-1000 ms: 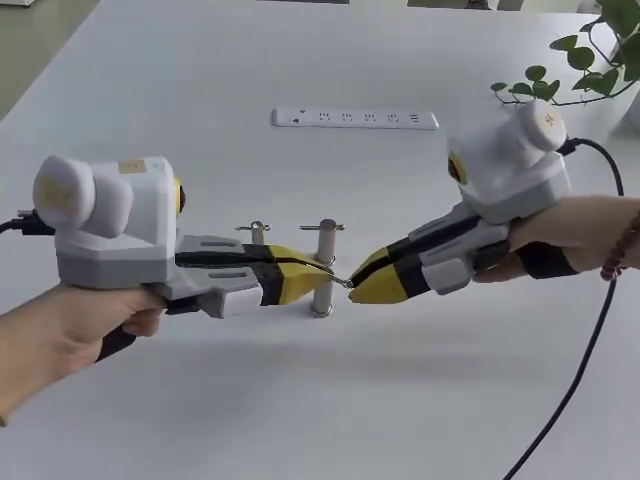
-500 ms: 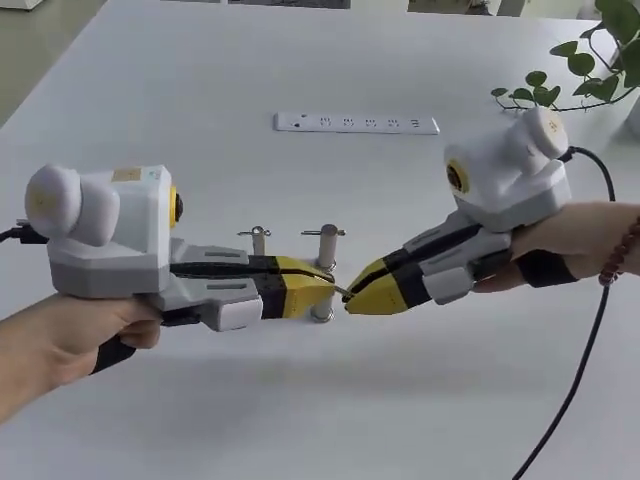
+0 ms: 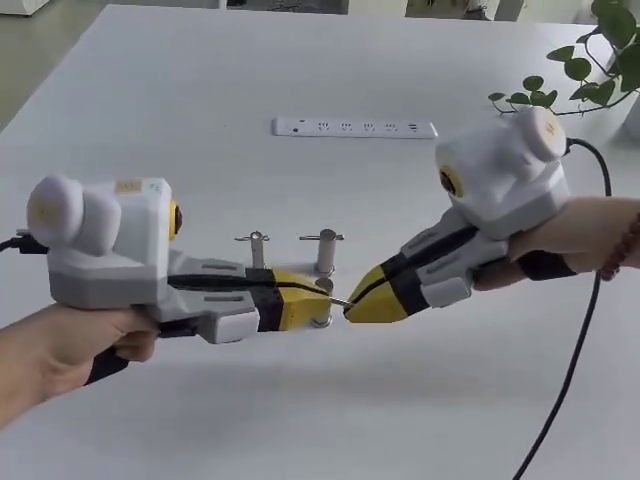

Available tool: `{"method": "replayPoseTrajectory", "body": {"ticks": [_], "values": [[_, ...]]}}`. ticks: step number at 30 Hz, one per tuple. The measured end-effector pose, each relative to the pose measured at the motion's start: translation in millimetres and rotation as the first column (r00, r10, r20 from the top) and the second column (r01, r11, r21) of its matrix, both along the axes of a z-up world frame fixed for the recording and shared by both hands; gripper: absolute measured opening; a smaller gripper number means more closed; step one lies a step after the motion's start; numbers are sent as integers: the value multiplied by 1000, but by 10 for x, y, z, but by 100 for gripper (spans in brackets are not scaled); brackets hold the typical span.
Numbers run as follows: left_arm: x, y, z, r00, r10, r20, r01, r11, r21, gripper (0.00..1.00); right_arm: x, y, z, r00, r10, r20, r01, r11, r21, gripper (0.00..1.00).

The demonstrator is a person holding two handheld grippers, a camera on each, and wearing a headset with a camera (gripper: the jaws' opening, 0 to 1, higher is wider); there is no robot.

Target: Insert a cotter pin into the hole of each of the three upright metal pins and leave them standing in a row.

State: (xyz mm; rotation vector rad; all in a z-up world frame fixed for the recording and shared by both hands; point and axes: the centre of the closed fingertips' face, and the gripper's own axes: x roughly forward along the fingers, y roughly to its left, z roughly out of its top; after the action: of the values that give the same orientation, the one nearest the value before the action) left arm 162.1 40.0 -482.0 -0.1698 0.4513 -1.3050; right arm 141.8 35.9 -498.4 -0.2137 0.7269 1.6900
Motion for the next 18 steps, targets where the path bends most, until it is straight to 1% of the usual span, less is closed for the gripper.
{"method": "replayPoseTrajectory", "body": {"ticks": [2,3,4,5,6,7,8,9,10,11,12,15,17,18], "values": [[21,4,-46,1000,13,0,-13,1000,23,2,20,-10,-25,1000,4,29,-4,1000,-24,0],[33,13,-82,1000,13,26,-14,999,46,2,35,-29,-55,998,15,58,-13,999,-44,0],[60,29,-118,999,22,49,-25,997,71,2,43,-41,-80,998,15,63,-11,998,-61,0],[67,33,-149,998,28,55,-33,996,85,2,50,-47,-94,997,17,69,-12,998,-67,0],[63,36,-183,998,27,54,-33,995,98,1,63,-61,-115,997,21,73,-15,997,-77,0],[70,43,-204,998,32,62,-39,994,106,2,76,-71,-130,997,19,79,-12,996,-83,0],[90,61,-232,996,38,85,-49,991,125,3,93,-91,-155,996,19,87,-11,995,-96,0],[91,70,-255,994,43,97,-56,989,135,6,104,-105,-169,995,18,94,-9,995,-103,0],[97,74,-269,994,51,102,-65,988,138,8,125,-127,-193,994,18,105,-6,993,-117,0],[108,87,-290,991,60,118,-77,986,148,9,141,-143,-209,993,17,116,-3,992,-126,0],[114,90,-305,990,65,124,-84,985,153,9,151,-154,-222,993,18,121,-2,991,-132,0],[158,123,-383,983,94,157,-123,975,185,11,207,-209,-281,989,14,146,11,986,-164,0],[202,143,-433,974,120,191,-159,966,204,13,239,-255,-335,990,2,140,26,981,-194,0],[205,135,-453,969,118,215,-164,964,210,14,271,-285,-370,988,6,156,28,977,-212,0]]}}
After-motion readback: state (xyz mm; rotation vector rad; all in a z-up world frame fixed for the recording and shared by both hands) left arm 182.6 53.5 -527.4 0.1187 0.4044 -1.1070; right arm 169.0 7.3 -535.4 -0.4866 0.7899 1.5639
